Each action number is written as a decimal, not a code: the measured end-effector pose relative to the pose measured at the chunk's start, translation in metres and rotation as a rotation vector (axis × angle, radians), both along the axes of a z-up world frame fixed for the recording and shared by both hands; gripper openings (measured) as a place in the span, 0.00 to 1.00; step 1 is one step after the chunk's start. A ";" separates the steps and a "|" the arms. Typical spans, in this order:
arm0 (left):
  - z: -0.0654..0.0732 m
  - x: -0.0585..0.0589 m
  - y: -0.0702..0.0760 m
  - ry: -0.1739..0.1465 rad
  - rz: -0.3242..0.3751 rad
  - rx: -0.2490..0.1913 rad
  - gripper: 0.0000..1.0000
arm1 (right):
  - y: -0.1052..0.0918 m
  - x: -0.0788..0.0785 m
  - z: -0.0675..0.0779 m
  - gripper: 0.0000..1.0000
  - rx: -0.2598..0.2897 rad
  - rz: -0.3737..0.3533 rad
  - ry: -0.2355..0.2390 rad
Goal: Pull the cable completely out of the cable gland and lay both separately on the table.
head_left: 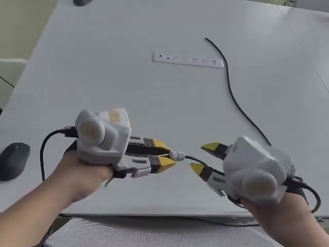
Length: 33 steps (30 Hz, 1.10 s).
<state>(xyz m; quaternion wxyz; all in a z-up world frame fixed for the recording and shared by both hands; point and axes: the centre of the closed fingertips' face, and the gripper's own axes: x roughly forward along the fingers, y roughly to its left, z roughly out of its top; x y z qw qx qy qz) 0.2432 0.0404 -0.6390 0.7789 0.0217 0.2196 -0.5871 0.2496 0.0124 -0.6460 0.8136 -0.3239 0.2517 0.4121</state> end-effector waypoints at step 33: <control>-0.002 -0.006 -0.005 -0.003 -0.005 0.003 0.15 | 0.000 0.002 -0.018 0.01 -0.034 0.021 0.023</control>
